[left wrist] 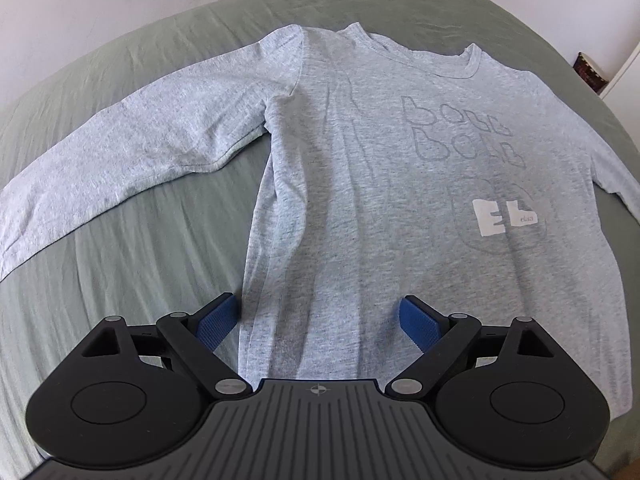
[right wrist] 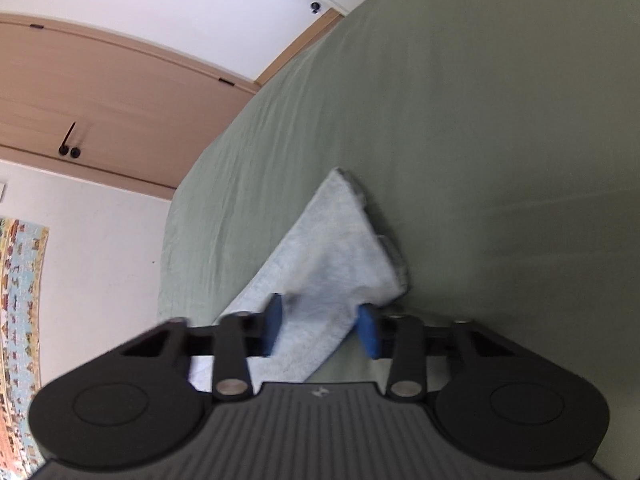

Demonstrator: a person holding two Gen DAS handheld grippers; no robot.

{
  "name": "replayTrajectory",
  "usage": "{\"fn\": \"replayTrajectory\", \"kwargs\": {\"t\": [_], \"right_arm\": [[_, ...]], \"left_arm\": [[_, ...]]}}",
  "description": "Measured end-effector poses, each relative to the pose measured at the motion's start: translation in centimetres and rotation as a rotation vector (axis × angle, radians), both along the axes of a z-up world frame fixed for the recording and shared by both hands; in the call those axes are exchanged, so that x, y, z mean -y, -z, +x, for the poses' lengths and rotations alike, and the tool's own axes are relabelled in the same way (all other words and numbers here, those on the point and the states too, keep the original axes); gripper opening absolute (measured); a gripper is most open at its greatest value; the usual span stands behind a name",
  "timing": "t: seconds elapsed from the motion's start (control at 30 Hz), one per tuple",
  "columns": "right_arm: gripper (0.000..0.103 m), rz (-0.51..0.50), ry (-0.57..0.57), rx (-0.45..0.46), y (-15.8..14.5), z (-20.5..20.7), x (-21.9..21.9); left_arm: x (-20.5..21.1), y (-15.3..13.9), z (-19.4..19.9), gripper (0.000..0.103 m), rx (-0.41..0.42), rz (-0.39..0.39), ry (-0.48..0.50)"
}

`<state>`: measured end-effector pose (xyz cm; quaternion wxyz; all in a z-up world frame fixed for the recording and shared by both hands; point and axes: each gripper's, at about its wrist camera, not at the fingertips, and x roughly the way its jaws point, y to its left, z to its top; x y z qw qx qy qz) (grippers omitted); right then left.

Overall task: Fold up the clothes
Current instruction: 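Grasp the grey shirt's sleeve cuff with the right gripper, then lift the held sleeve and carry it across the shirt body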

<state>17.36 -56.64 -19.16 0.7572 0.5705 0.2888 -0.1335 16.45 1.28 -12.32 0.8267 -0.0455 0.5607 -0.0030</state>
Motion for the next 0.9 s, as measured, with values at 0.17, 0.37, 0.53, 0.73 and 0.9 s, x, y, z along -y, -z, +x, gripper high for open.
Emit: {"fn": "replayTrajectory", "kwargs": {"t": [0.17, 0.37, 0.53, 0.73, 0.9], "right_arm": [[0.011, -0.058, -0.010, -0.011, -0.9, -0.3, -0.4], [0.017, -0.194, -0.081, -0.086, -3.1, 0.8, -2.2], [0.017, -0.310, -0.138, -0.167, -4.1, 0.6, -3.9], [0.024, -0.380, -0.225, -0.259, -5.2, 1.2, -5.6], [0.046, -0.449, -0.324, -0.323, -5.7, 2.1, -6.3]], "left_arm": [[-0.2, -0.2, -0.1, 0.089, -0.001, -0.015, -0.013], [0.7, -1.4, 0.4, 0.089, 0.010, -0.020, 0.009], [2.4, -3.3, 1.1, 0.089, 0.038, -0.023, 0.045], [4.8, -4.7, 1.6, 0.089, 0.045, -0.010, 0.076], [6.7, -5.3, 1.9, 0.089, 0.045, -0.001, 0.097]]}}
